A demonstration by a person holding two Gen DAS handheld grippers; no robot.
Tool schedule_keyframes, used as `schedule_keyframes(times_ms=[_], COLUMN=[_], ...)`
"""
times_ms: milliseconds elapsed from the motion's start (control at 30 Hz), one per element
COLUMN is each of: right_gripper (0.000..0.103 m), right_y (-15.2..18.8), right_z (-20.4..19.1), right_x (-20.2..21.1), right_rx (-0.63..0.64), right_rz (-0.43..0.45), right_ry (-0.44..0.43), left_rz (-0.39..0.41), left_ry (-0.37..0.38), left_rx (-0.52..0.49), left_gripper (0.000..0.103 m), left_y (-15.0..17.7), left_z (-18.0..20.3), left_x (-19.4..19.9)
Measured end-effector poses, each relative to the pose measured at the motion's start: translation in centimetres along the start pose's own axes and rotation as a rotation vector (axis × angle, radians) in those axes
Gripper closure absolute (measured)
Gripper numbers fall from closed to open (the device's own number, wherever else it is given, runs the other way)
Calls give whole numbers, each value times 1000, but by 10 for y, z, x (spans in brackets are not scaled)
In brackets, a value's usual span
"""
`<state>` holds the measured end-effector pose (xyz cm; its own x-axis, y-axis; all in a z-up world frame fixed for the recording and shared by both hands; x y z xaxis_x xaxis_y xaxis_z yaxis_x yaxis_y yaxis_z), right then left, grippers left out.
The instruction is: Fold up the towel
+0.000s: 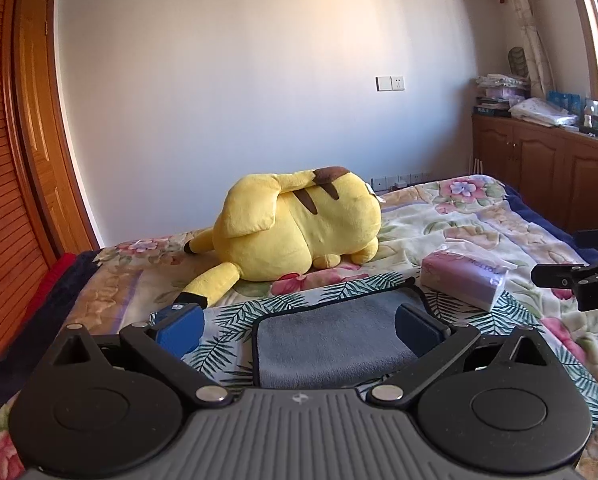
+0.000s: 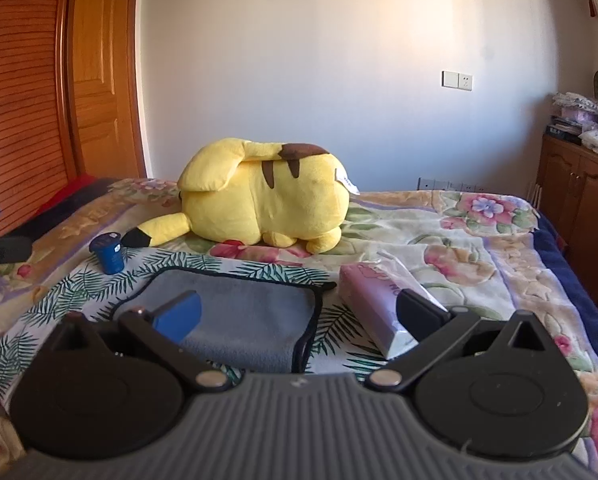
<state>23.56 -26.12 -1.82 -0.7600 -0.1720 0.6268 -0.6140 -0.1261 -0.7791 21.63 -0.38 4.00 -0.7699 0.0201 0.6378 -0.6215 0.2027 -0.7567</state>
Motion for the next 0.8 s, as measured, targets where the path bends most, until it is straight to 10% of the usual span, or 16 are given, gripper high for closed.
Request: schedule_keyframes(times_ms=[800], right_gripper=[0], right_y=[42], right_z=[-30], right_x=[78], right_rx=[-31], right_rz=[19], right_ry=[1], left_rz=[-24], left_ry=[-20], left_rx=[66], left_gripper=[0], left_y=[62], left_z=[16], left_x=[84])
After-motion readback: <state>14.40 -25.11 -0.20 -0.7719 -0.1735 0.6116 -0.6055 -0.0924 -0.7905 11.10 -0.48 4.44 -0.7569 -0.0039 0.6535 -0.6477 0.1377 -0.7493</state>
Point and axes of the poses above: each gripper's, at about its wrist camera, not at the fingertips, and x roughly against the way its jaws point, z to its right, y to its underside, the point moved 6 cm from there along -x, roughly the way its jaws point, and after that the axes turned 15 degrees about -z, right-handed, at the moved point
